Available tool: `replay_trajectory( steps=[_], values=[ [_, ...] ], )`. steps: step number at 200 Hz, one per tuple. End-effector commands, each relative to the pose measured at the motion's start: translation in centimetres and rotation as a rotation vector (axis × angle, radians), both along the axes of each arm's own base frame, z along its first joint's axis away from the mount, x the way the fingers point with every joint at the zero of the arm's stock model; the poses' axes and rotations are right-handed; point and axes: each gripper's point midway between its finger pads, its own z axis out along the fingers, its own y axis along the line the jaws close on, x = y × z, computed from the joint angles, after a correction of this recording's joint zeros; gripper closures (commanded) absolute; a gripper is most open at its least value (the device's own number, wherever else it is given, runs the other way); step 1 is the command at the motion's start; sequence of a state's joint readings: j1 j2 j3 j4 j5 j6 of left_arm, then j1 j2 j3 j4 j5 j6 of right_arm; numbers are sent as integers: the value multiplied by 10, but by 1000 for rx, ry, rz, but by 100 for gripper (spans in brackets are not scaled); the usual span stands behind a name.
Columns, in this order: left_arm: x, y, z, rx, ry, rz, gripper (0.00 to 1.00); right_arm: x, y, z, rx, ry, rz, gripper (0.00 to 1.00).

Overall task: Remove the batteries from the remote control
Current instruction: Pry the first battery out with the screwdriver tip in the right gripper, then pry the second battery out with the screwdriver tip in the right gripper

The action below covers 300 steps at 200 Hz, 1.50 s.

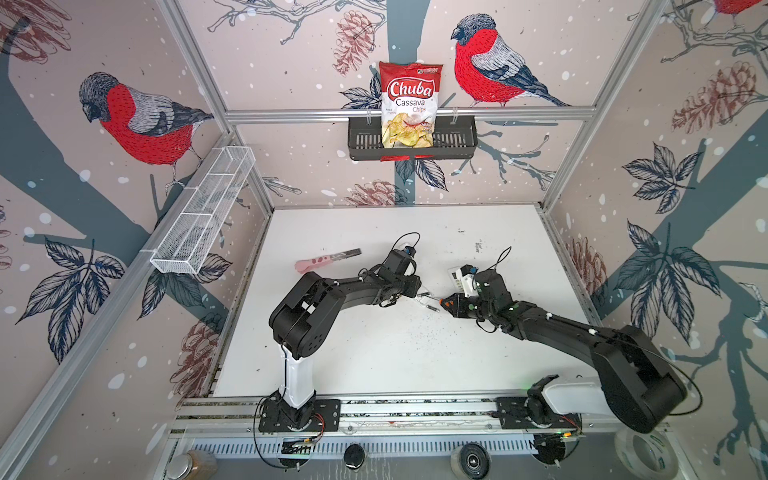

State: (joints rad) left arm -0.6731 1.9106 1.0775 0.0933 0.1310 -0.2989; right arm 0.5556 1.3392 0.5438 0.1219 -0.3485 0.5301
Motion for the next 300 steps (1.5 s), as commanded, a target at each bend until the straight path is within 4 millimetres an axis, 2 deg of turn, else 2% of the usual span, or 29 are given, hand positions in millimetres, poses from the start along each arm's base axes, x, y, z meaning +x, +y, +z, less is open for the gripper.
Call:
replay_trajectory(
  steps=[1, 54, 128, 207, 280, 300],
  values=[
    [-26, 15, -26, 80, 134, -5, 53, 4, 3, 7, 27, -22, 1, 98],
    [-26, 15, -26, 78, 136, -7, 53, 8, 0, 6, 30, -24, -8, 98],
    [-26, 15, -24, 81, 131, -8, 53, 14, 7, 16, 54, -38, 9, 98],
    [-25, 15, -24, 78, 133, -6, 53, 19, 12, 14, 64, -31, 18, 98],
    [-23, 21, -19, 58, 127, 12, 52, 26, 2, 31, 49, -65, -4, 98],
    [-23, 21, -20, 54, 129, 12, 53, 20, -1, 26, 33, -47, 2, 98]
  ],
)
